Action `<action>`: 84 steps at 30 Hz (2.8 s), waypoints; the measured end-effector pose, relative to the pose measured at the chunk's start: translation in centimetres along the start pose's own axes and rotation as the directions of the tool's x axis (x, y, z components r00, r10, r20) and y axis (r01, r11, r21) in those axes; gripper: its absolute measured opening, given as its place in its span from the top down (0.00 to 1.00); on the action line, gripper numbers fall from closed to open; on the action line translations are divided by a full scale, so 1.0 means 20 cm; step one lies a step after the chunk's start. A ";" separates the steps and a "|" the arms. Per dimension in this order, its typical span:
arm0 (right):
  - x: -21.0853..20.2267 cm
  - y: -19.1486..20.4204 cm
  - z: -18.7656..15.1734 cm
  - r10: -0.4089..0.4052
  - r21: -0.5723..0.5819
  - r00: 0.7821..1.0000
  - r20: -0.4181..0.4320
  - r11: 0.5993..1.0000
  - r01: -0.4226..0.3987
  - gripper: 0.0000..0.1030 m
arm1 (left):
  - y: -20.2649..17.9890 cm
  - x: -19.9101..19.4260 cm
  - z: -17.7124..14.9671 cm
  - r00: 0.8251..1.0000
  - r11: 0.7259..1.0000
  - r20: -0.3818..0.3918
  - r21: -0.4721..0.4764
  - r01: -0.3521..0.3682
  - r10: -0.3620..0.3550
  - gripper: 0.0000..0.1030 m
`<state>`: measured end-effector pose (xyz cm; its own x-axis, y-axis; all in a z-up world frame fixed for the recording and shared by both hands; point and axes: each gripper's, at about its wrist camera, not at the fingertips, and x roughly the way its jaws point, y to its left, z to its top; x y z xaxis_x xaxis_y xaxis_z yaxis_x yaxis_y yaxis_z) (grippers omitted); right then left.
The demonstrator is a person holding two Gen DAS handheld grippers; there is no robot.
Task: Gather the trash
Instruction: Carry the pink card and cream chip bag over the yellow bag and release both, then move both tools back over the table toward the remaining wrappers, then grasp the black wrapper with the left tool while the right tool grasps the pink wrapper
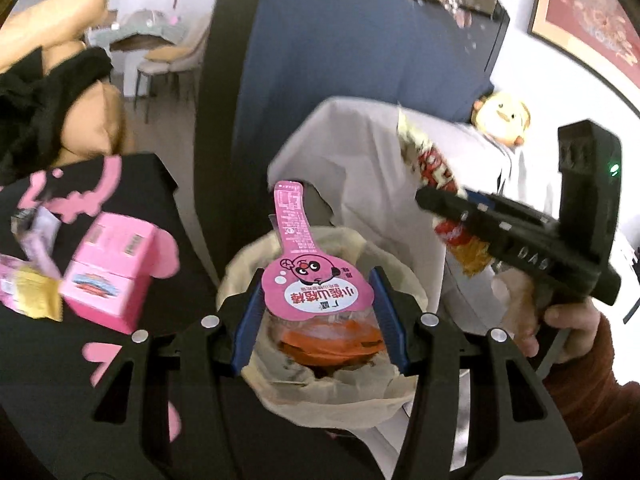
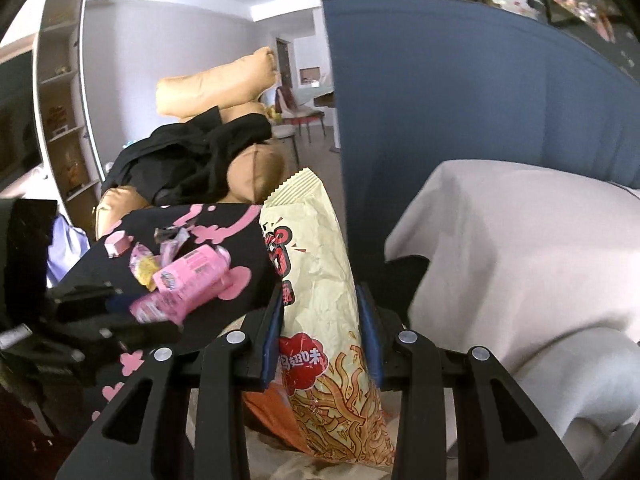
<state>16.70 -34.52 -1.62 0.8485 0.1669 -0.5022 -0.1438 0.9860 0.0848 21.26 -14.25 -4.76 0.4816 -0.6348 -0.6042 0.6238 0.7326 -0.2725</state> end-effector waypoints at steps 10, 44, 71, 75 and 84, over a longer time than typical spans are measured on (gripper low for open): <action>0.02 -0.12 -0.03 -0.028 0.059 0.999 -0.016 0.998 0.028 0.68 | -0.07 0.23 0.00 0.997 0.999 -0.066 0.006 0.047 -0.047 0.52; 0.48 0.15 -0.28 0.014 -0.027 0.966 -0.258 0.999 -0.022 0.44 | 0.73 -0.43 -0.30 0.976 0.917 0.005 -0.343 -0.204 0.219 0.39; 0.62 0.88 0.02 0.184 -0.170 0.970 -0.157 0.963 -0.210 0.42 | 1.33 -0.55 -0.15 0.918 0.913 0.147 -0.244 -0.327 0.368 0.39; 0.73 0.91 0.02 0.210 -0.108 0.959 -0.191 0.966 -0.233 0.42 | 1.44 -0.40 0.03 0.920 0.921 0.108 -0.148 -0.360 0.377 0.39; 0.88 0.90 0.03 0.229 -0.006 0.956 -0.185 0.972 -0.234 0.42 | 1.80 -0.04 0.33 0.909 0.899 -0.093 -0.133 -0.417 0.407 0.39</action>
<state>29.29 -13.86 -8.32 0.6837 0.3849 -0.6200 -0.3412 0.9196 0.1947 47.49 10.97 -9.17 0.6343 -0.2555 -0.7296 0.2786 0.9559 -0.0925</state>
